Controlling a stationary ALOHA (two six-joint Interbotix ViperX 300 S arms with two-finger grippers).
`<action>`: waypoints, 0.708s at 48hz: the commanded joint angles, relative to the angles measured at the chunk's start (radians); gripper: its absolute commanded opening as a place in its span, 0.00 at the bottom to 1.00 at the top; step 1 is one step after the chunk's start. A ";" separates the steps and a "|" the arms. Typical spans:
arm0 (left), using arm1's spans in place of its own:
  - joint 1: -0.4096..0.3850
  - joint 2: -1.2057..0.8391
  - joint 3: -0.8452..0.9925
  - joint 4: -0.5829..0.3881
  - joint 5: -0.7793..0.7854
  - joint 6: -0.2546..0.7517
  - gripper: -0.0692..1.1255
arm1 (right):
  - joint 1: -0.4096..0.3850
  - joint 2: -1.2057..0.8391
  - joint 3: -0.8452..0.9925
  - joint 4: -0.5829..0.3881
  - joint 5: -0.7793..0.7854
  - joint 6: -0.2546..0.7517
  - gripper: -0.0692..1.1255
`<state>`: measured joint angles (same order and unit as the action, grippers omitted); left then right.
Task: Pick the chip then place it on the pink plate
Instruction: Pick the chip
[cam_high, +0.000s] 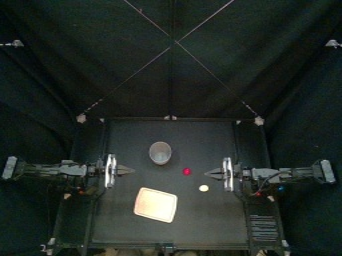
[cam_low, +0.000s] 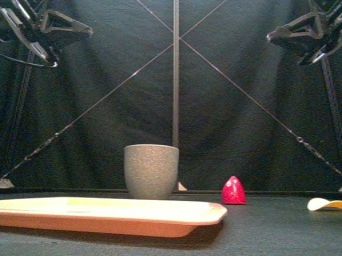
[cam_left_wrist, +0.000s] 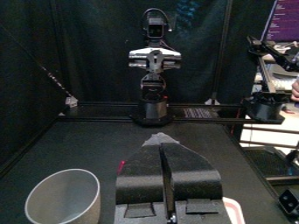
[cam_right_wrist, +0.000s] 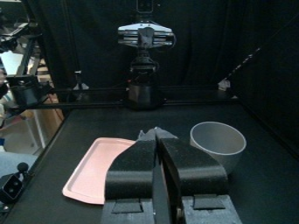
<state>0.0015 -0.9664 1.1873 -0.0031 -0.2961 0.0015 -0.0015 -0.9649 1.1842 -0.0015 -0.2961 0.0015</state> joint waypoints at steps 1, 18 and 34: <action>0.002 0.011 -0.012 0.000 0.002 0.000 0.11 | -0.009 0.043 -0.011 -0.005 -0.002 -0.005 0.11; 0.017 0.009 0.000 0.000 0.002 -0.002 0.11 | -0.026 0.304 -0.061 0.002 0.199 0.005 0.21; 0.037 0.009 0.008 0.000 0.002 0.000 0.11 | -0.002 0.305 -0.281 -0.098 0.979 0.035 0.25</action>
<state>0.0322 -0.9633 1.2057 -0.0031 -0.2915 0.0015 -0.0153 -0.6351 0.9572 -0.0690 0.5937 0.0245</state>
